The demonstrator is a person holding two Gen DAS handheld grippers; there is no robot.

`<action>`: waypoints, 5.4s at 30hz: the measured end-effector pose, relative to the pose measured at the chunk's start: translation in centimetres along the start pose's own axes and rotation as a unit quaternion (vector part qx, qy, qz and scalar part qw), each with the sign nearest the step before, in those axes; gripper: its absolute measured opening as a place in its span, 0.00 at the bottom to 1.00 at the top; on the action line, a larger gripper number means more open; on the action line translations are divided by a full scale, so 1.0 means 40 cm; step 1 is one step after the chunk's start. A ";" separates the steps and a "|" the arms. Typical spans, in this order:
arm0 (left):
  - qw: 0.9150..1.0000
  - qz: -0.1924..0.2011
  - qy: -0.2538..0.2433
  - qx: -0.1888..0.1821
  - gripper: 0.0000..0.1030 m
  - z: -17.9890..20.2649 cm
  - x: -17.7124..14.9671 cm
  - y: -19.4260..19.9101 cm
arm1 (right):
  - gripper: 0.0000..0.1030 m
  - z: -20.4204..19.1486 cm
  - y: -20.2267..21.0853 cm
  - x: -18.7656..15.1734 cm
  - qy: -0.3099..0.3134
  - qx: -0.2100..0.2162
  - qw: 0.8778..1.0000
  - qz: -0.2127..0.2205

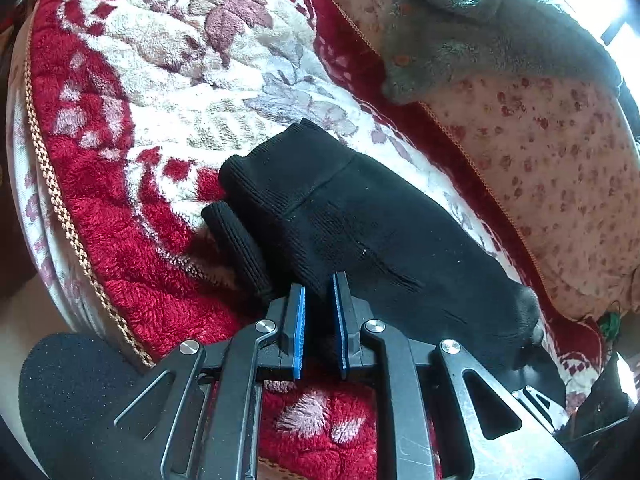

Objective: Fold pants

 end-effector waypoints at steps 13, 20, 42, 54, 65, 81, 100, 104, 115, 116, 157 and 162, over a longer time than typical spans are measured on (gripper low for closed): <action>0.996 0.077 -0.017 0.036 0.32 0.025 0.022 0.129 | 0.40 0.117 0.152 -0.047 -0.128 0.033 0.991 0.034; 0.998 0.038 -0.041 -0.009 0.38 0.124 -0.013 0.100 | 0.40 0.252 0.221 -0.024 -0.206 0.026 0.975 0.074; 0.986 0.017 -0.161 0.026 0.45 0.320 -0.062 -0.102 | 0.13 0.393 -0.011 0.112 -0.263 0.131 0.956 0.017; 0.983 0.036 -0.175 0.035 0.45 0.325 -0.068 -0.083 | 0.17 0.421 0.031 0.063 -0.291 0.097 0.952 0.021; 0.980 -0.014 -0.197 -0.038 0.45 0.420 -0.165 -0.019 | 0.31 0.393 0.280 -0.119 -0.324 0.041 0.943 0.059; 0.944 -0.126 -0.274 -0.136 0.45 0.645 -0.412 -0.019 | 0.37 0.476 0.584 -0.500 -0.466 -0.066 0.875 0.109; 0.906 -0.177 -0.349 -0.164 0.46 0.860 -0.476 -0.088 | 0.40 0.572 0.672 -0.615 -0.541 -0.066 0.831 0.109; 0.897 -0.184 -0.364 -0.171 0.45 0.922 -0.483 -0.113 | 0.40 0.590 0.660 -0.631 -0.552 -0.066 0.824 0.109; 0.821 -0.281 -0.449 -0.213 0.46 1.118 -0.572 -0.226 | 0.40 0.625 0.653 -0.648 -0.552 -0.049 0.818 0.155; 0.813 -0.291 -0.456 -0.215 0.45 1.130 -0.581 -0.241 | 0.40 0.624 0.653 -0.645 -0.549 -0.049 0.820 0.155; 0.762 -0.343 -0.476 -0.274 0.07 1.193 -0.650 -0.275 | 0.10 0.615 0.674 -0.548 -0.459 -0.027 0.858 0.227; 0.767 -0.326 -0.468 -0.295 0.07 1.185 -0.603 -0.210 | 0.10 0.592 0.701 -0.482 -0.433 -0.025 0.868 0.241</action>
Point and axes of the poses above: each gripper's, at about its wrist camera, not at the fingertips, and y roughly against the way its jaws point, z to its right, x to its top, the point moved 5 cm from there along -y, roughly the way its jaws point, and after that the axes turned 5 degrees about y, right-handed, at the moved point
